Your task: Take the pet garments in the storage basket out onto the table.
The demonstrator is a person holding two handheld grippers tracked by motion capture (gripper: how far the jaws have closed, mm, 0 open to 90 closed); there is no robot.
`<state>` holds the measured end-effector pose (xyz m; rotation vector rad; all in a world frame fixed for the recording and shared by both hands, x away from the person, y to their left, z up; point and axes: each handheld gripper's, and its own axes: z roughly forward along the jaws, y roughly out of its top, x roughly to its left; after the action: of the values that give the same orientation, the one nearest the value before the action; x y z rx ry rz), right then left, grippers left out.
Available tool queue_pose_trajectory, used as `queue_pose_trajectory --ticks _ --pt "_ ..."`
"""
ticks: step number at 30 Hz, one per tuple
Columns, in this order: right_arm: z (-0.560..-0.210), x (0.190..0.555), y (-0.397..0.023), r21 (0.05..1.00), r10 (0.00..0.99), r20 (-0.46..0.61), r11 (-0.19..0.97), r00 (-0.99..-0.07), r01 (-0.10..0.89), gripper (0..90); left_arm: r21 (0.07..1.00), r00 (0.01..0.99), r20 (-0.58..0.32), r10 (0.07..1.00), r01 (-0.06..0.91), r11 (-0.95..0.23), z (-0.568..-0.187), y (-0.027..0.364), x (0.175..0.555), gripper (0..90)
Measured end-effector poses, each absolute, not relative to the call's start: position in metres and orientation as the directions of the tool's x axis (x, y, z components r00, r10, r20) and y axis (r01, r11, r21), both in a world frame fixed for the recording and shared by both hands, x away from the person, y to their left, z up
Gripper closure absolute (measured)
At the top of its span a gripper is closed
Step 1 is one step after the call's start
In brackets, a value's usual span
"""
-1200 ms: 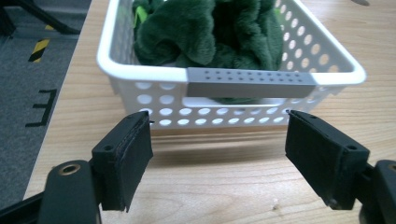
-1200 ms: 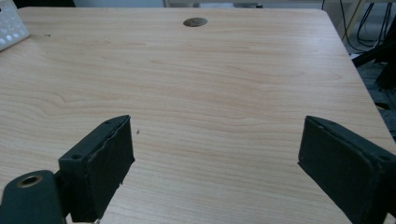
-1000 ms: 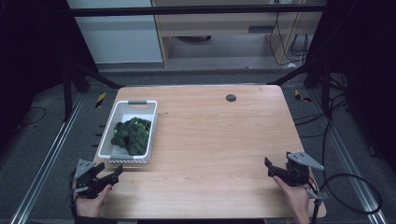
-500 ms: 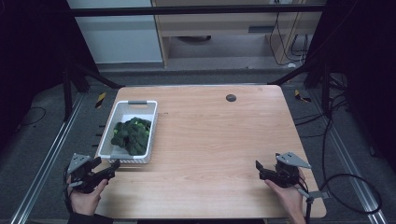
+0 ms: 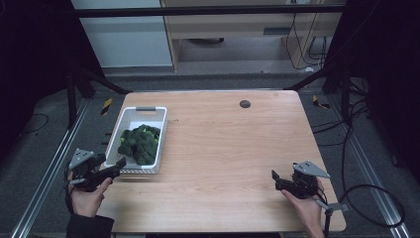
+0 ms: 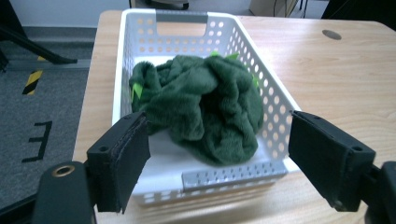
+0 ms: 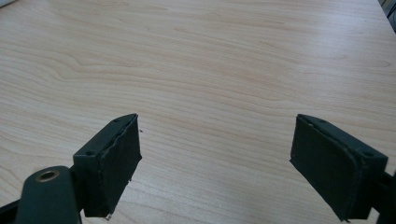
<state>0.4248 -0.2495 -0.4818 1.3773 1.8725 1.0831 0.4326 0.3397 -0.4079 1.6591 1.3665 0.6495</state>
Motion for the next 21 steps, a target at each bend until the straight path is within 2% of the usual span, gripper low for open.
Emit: queue_pose_trajectory --ticks 21 --pt "-0.485 0.428 -0.246 0.846 0.949 0.011 0.159 -0.316 0.509 15.4 0.847 0.317 -0.130 0.939 0.529 -0.062 -0.379 0.323 0.480 18.9"
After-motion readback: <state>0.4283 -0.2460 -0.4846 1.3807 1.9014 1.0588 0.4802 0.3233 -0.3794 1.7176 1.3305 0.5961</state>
